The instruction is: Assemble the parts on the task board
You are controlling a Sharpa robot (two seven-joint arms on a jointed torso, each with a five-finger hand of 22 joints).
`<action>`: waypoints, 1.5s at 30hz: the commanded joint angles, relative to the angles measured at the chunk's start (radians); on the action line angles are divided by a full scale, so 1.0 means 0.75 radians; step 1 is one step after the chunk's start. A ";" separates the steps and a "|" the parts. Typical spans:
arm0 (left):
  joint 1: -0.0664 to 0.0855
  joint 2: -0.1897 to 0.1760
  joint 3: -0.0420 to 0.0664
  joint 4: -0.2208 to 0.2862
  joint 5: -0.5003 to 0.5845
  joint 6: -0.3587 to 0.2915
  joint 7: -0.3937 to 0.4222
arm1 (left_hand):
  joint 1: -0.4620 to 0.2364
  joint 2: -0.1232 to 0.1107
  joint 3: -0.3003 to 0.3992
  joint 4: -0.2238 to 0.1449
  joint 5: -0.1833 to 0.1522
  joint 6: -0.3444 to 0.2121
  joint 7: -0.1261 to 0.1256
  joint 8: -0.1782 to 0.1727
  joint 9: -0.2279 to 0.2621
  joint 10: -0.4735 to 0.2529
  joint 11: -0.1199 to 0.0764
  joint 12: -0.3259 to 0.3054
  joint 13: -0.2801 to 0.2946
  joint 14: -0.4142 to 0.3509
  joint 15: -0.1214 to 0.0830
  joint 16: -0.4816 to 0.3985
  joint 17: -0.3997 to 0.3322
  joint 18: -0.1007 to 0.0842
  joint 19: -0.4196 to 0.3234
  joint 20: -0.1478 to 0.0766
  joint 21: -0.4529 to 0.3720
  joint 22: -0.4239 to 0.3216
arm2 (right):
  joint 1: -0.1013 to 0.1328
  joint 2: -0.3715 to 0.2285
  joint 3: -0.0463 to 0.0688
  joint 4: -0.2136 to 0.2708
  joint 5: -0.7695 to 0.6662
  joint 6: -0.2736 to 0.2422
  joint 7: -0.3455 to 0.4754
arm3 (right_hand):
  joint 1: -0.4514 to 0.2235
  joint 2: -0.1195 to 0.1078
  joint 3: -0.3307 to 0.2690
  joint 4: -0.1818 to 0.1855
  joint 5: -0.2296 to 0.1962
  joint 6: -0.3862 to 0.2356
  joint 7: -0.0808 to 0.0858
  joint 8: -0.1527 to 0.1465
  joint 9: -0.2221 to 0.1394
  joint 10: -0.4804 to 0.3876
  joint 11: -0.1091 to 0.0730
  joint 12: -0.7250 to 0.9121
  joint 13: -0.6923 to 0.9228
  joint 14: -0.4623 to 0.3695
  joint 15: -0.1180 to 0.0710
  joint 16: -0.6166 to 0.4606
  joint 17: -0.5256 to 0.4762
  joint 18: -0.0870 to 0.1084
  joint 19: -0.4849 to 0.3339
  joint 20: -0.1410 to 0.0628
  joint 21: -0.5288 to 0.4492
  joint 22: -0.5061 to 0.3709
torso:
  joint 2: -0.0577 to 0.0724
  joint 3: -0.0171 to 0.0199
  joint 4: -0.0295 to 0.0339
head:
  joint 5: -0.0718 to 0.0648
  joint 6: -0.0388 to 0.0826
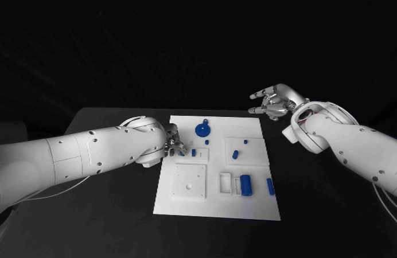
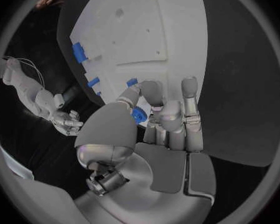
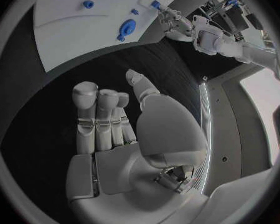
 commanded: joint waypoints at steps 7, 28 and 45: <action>-0.011 0.010 -0.007 0.005 0.022 0.055 0.017 | 0.010 0.034 0.007 0.004 -0.019 0.240 -0.175 0.017 -0.002 0.015 -0.052 -0.003 -0.004 0.007 0.000 -0.014 -0.014 0.015 0.010 0.017 -0.023 0.011 | -0.001 0.000 0.001 0.000 0.000 0.014 0.013 | -0.011 0.002 0.005 -0.001 0.007 0.011 -0.001 -0.006 0.000 0.001 -0.003 0.003 0.001 0.006 -0.007 -0.008 0.001 0.023 0.069 0.002 -0.006 0.113 | 0.000 0.0000 -0.0003 | -0.002 0.004; -0.011 0.005 -0.007 -0.025 0.020 0.035 -0.015 | 0.087 -0.228 -0.150 0.495 -0.432 0.226 -0.173 0.006 -0.045 0.016 -0.049 -0.046 -0.060 -0.027 -0.003 -0.071 -0.125 0.001 0.035 0.015 -0.123 0.022 | -0.001 -0.004 0.001 0.001 0.003 0.013 0.014 | -0.013 0.000 0.006 -0.001 0.010 0.009 -0.001 -0.006 -0.001 0.000 -0.003 0.002 0.000 0.006 -0.007 -0.009 0.000 0.023 0.069 0.002 -0.008 0.112 | 0.000 -0.0004 -0.0006 | -0.006 0.005; -0.010 -0.068 0.010 0.047 0.063 0.041 0.021 | 0.142 -0.304 -0.215 0.438 -0.577 0.050 -0.105 -0.064 -0.086 -0.045 -0.005 -0.190 -0.100 -0.133 0.016 -0.185 -0.267 -0.076 -0.018 -0.038 -0.209 0.001 | -0.006 -0.007 0.001 -0.002 0.006 0.014 0.015 | -0.012 0.000 0.004 0.002 0.011 0.002 -0.001 -0.006 -0.001 0.000 -0.003 0.001 -0.001 0.005 -0.007 -0.010 -0.001 0.024 0.069 0.002 -0.010 0.112 | -0.001 -0.0007 0.0004 | -0.021 0.010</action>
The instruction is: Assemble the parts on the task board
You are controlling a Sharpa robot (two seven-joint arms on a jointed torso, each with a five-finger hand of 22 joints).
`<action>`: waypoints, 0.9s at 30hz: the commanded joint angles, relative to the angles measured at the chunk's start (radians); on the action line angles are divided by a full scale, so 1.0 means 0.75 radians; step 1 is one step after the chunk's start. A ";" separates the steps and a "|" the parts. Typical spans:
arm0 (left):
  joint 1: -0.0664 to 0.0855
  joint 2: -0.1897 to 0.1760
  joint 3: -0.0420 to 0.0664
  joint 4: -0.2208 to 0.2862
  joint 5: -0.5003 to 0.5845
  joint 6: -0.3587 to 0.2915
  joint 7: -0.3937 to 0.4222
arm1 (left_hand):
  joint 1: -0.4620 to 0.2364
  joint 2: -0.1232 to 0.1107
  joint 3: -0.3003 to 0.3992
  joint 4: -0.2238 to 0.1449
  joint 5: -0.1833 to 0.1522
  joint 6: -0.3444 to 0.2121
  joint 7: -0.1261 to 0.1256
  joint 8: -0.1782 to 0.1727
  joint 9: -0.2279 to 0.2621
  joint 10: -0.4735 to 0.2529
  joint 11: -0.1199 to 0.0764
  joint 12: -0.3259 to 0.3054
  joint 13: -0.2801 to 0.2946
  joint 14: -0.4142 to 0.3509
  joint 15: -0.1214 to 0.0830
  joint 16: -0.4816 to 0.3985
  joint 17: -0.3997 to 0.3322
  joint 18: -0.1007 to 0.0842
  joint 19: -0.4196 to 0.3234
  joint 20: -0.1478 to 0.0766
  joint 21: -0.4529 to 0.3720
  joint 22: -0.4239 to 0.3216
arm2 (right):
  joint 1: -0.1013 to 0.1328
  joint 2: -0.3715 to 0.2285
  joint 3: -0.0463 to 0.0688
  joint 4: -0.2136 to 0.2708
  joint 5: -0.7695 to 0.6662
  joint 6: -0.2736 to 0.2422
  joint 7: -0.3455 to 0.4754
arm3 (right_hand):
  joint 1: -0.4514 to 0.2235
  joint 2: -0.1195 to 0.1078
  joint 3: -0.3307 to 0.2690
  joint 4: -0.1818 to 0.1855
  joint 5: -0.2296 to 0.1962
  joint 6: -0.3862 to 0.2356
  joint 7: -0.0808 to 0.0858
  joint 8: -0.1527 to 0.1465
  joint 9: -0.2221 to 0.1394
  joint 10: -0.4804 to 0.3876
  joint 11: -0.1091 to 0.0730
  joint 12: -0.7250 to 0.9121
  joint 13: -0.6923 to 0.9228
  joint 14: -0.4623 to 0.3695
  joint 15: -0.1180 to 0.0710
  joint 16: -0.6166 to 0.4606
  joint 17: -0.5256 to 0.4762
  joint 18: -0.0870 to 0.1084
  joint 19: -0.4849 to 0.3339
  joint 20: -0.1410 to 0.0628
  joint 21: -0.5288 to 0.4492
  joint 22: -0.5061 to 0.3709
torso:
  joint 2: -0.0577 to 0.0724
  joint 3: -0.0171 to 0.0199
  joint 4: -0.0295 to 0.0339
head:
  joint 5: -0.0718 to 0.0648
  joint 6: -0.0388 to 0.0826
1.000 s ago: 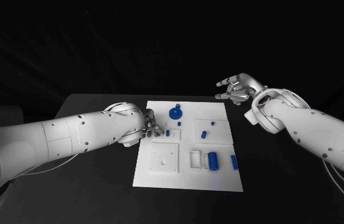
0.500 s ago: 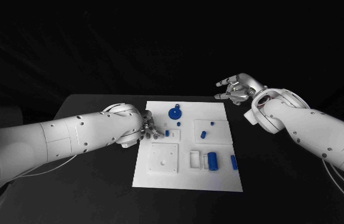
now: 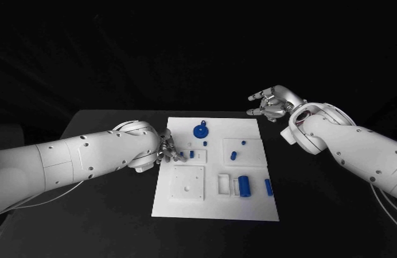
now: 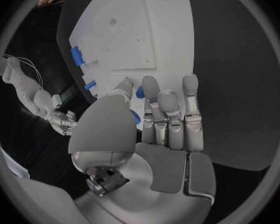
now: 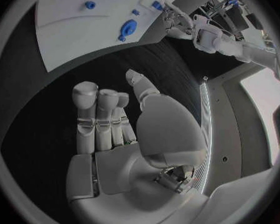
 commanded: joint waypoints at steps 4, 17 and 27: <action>0.010 -0.047 0.031 0.056 0.068 0.029 0.037 | 0.022 0.035 -0.020 -0.100 0.009 -0.105 0.047 -0.069 -0.150 -0.049 0.029 -0.039 0.003 -0.063 0.015 -0.010 -0.053 -0.030 -0.022 -0.003 -0.066 -0.012 | -0.003 -0.002 0.001 -0.002 0.003 0.013 0.013 | -0.012 0.000 0.004 0.002 0.006 0.003 0.000 -0.006 -0.001 0.000 -0.003 0.001 -0.001 0.005 -0.007 -0.005 -0.001 0.024 0.069 0.002 -0.005 0.112 | -0.002 0.0013 0.0023 | -0.007 0.003; 0.031 -0.105 0.117 0.118 0.136 -0.139 0.312 | 0.178 0.126 -0.031 -0.251 0.118 -0.219 0.132 -0.070 -0.523 -0.302 0.126 -0.415 -0.232 -0.270 0.120 -0.247 -0.292 -0.027 -0.119 0.088 -0.330 -0.163 | -0.008 -0.002 0.001 -0.015 0.010 0.012 0.015 | -0.012 0.000 0.004 0.002 0.006 0.003 0.000 -0.006 -0.001 0.000 -0.003 0.001 -0.001 0.005 -0.007 -0.005 -0.001 0.024 0.069 0.002 -0.005 0.112 | 0.001 -0.0002 -0.0002 | -0.021 0.018; 0.032 -0.019 0.120 0.063 -0.085 -0.405 0.705 | 0.370 0.199 0.090 -0.421 0.153 -0.160 0.166 -0.084 -0.788 -0.277 0.185 -0.840 -0.364 -0.219 0.144 -0.387 -0.373 0.045 -0.143 0.111 -0.316 -0.025 | -0.010 0.003 0.001 -0.027 0.020 -0.008 0.031 | -0.015 -0.002 0.007 0.008 0.011 0.033 -0.002 -0.006 0.000 -0.025 -0.005 -0.064 -0.057 -0.001 -0.008 -0.017 -0.011 0.024 0.065 0.002 -0.020 0.109 | 0.002 0.0018 -0.0004 | -0.023 0.031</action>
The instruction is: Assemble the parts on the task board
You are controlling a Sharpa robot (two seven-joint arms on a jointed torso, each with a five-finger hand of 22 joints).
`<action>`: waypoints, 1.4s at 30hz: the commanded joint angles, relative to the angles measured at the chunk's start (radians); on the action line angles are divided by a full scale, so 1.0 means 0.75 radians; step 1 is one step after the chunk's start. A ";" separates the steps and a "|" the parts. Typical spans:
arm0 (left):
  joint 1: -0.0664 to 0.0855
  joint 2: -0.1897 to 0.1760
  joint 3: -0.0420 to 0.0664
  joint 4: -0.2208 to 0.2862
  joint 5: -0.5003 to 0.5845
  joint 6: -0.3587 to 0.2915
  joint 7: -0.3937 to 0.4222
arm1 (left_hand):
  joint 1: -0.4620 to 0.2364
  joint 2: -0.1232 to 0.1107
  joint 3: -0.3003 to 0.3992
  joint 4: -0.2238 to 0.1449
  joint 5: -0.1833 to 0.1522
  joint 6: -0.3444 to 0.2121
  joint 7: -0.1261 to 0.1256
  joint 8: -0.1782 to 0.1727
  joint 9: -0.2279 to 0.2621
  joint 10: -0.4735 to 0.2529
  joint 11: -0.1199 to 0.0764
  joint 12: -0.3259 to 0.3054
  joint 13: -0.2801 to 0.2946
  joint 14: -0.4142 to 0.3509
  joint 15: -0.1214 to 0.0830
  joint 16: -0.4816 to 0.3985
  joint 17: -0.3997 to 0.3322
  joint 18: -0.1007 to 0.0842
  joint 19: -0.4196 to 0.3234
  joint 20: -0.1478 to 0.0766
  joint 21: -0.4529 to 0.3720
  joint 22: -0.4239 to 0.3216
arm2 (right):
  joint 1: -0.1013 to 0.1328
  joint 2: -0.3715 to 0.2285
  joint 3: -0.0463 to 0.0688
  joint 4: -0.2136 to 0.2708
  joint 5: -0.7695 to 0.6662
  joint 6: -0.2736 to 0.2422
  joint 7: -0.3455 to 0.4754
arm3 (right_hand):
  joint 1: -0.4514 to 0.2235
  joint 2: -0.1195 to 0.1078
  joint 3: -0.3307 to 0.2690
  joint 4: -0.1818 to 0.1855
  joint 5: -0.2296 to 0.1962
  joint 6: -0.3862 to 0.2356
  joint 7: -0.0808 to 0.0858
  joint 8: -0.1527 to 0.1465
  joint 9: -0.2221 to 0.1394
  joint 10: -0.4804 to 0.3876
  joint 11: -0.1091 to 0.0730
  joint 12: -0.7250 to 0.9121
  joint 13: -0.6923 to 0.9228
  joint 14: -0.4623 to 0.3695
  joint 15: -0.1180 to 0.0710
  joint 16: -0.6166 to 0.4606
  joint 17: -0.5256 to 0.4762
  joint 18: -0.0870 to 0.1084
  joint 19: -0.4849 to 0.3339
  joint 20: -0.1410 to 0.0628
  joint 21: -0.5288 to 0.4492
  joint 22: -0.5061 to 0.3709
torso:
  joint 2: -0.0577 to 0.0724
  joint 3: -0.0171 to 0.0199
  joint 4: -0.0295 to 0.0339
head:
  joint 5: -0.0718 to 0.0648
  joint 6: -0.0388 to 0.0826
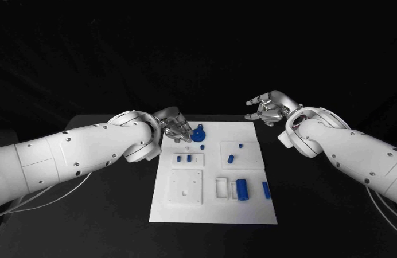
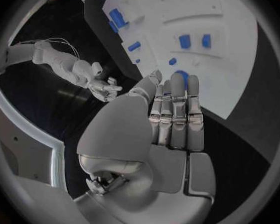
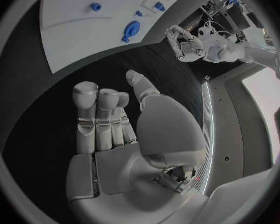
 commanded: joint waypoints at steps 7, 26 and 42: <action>-0.008 0.135 -0.030 -0.147 -0.361 -0.207 0.357 | -0.016 -0.007 0.029 -0.039 -0.091 0.007 -0.008 -0.009 -0.090 -0.068 0.031 -0.037 -0.004 0.058 0.008 -0.037 -0.014 0.054 -0.006 0.017 0.026 0.102 | -0.001 0.011 0.001 -0.011 0.052 -0.045 0.068 | -0.020 -0.007 0.041 -0.006 0.018 0.059 0.001 -0.004 0.002 -0.040 -0.003 -0.306 -0.358 -0.074 -0.003 -0.137 -0.122 0.047 -0.006 0.008 -0.558 -0.064 | 0.008 -0.0014 -0.0093 | 0.003 0.017; -0.044 0.281 -0.071 -0.325 -0.630 -0.029 0.352 | -0.036 -0.057 0.001 -0.024 -0.112 -0.043 -0.006 -0.011 -0.101 -0.207 0.052 -0.037 -0.003 0.081 0.007 0.018 0.017 0.052 0.068 0.021 -0.044 0.086 | -0.001 0.025 0.001 -0.008 0.108 -0.095 0.114 | -0.030 -0.019 0.086 -0.019 0.027 0.059 0.008 -0.003 0.003 0.005 0.013 -0.566 -0.879 -0.139 0.011 -0.141 -0.275 0.032 0.010 0.017 -0.722 -0.184 | 0.017 0.0006 -0.0139 | 0.003 0.020; -0.065 0.317 -0.079 -0.386 -0.671 0.051 0.340 | -0.001 -0.052 -0.031 0.014 -0.103 -0.073 -0.004 -0.009 -0.101 -0.242 0.051 -0.038 -0.004 0.085 -0.002 0.061 0.004 0.046 0.094 0.012 -0.066 0.108 | 0.000 0.029 0.001 0.001 0.113 -0.102 0.118 | -0.026 -0.018 0.079 -0.017 0.032 0.048 0.009 -0.004 0.002 0.009 0.015 -0.580 -0.944 -0.141 0.011 -0.126 -0.291 0.032 0.018 0.016 -0.734 -0.179 | 0.017 0.0014 -0.0127 | 0.001 0.012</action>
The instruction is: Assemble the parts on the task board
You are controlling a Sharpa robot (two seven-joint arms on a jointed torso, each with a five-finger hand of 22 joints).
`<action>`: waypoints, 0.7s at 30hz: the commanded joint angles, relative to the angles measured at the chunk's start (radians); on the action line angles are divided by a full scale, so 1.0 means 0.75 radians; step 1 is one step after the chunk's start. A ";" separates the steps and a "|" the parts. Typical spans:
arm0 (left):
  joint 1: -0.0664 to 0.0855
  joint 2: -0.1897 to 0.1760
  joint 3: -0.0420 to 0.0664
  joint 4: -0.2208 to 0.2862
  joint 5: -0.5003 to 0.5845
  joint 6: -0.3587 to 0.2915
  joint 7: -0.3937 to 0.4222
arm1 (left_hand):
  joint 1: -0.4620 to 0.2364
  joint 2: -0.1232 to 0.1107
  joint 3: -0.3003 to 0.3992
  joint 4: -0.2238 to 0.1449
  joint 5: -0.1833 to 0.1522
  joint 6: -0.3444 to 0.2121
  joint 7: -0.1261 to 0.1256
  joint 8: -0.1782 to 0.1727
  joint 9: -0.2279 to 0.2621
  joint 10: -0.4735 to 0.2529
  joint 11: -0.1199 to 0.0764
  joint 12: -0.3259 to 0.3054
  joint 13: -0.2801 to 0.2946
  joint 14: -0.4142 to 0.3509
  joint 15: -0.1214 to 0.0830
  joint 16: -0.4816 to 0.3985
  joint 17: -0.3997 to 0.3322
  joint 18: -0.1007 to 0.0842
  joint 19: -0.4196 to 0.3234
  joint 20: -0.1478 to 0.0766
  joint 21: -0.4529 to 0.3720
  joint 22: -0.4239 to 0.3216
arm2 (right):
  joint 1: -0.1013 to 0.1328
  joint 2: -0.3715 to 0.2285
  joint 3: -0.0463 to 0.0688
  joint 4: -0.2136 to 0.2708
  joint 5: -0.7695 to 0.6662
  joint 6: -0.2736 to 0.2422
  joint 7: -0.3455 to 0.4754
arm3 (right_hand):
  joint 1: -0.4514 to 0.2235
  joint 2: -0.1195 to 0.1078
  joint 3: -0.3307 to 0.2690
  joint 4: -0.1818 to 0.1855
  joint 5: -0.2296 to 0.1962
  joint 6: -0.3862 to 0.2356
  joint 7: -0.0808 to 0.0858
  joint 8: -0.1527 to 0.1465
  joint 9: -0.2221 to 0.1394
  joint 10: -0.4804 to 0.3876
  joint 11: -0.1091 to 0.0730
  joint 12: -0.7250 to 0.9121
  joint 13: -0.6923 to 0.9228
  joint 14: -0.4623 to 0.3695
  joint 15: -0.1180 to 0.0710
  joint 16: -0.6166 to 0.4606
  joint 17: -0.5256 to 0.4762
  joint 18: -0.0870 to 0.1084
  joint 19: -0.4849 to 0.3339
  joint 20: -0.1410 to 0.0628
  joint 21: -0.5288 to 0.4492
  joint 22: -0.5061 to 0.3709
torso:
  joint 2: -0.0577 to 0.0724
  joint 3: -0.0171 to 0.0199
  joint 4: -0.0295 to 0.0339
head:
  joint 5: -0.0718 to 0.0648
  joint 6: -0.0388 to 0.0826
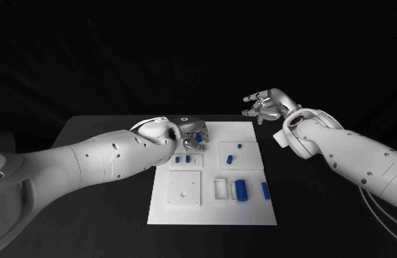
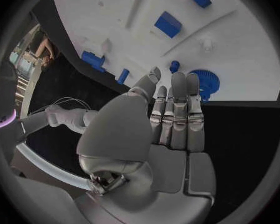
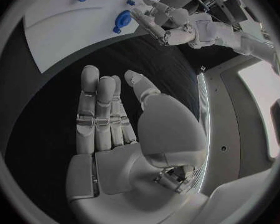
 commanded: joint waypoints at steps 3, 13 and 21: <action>-0.009 0.015 -0.001 -0.027 -0.034 0.043 -0.001 | 0.010 0.010 0.010 0.000 0.004 -0.011 0.001 -0.005 -0.002 0.008 -0.006 -0.007 -0.002 0.006 -0.007 0.016 0.002 0.017 0.011 -0.001 0.005 0.028 | 0.000 0.002 0.001 0.007 0.007 -0.009 0.020 | -0.004 0.003 -0.001 0.001 0.009 -0.009 0.007 -0.004 0.000 0.008 0.001 -0.007 -0.005 -0.006 0.000 0.011 -0.002 0.021 0.017 0.009 -0.010 0.003 | 0.002 0.0003 -0.0011 | -0.002 -0.001; -0.025 0.035 -0.001 -0.079 -0.036 0.026 0.015 | -0.009 0.018 0.063 -0.029 0.013 -0.028 -0.012 -0.005 -0.004 0.048 -0.022 -0.008 -0.003 0.014 -0.023 0.072 0.014 0.013 0.011 -0.016 0.063 0.033 | 0.000 -0.001 0.001 0.016 0.008 -0.010 0.020 | -0.004 0.002 0.001 0.001 0.021 -0.008 0.007 -0.004 0.001 0.008 0.001 -0.007 -0.014 -0.006 0.000 0.014 -0.004 0.022 0.019 0.008 -0.011 0.006 | 0.002 0.0014 -0.0034 | -0.007 -0.008; -0.035 0.044 -0.001 -0.100 -0.036 0.033 0.024 | -0.034 0.025 0.118 -0.041 0.013 -0.006 -0.012 -0.005 -0.004 0.096 -0.031 -0.008 -0.003 0.012 -0.027 0.111 0.018 0.013 -0.011 -0.021 0.128 0.033 | 0.000 -0.003 0.001 0.021 0.009 -0.010 0.020 | -0.005 0.001 0.003 0.000 0.028 -0.008 0.007 -0.003 0.001 0.008 0.001 -0.007 -0.018 -0.007 0.000 0.014 -0.006 0.022 0.019 0.008 -0.012 0.007 | 0.000 0.0024 -0.0011 | -0.010 -0.012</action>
